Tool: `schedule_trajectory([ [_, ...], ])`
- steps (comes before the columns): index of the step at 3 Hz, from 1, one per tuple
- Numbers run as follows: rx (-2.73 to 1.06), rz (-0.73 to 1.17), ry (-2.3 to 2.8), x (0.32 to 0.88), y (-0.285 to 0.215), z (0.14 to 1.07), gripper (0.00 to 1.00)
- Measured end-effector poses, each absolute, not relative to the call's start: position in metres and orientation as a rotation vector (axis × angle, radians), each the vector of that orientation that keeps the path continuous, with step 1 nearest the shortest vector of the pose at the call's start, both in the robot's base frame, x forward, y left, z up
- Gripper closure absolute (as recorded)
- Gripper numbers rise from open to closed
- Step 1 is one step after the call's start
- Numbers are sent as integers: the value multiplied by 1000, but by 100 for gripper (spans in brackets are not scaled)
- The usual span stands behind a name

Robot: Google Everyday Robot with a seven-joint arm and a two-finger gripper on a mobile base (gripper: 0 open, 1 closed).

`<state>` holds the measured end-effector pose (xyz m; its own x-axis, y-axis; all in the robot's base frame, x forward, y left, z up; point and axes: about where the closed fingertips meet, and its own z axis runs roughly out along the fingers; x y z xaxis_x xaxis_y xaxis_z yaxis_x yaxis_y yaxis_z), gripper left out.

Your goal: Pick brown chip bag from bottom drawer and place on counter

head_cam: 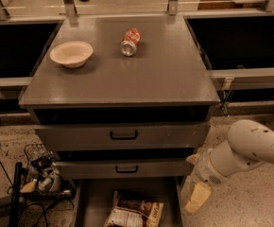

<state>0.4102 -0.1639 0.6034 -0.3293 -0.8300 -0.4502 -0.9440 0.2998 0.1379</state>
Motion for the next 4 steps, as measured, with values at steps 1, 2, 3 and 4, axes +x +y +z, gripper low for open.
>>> schedule_trajectory([
  [1, -1606, 544, 2246, 418, -142, 563, 0],
  [2, -1607, 543, 2245, 418, -141, 562, 0],
  [3, -1600, 486, 2287, 418, -141, 547, 0],
  [4, -1573, 405, 2357, 423, -140, 511, 0],
])
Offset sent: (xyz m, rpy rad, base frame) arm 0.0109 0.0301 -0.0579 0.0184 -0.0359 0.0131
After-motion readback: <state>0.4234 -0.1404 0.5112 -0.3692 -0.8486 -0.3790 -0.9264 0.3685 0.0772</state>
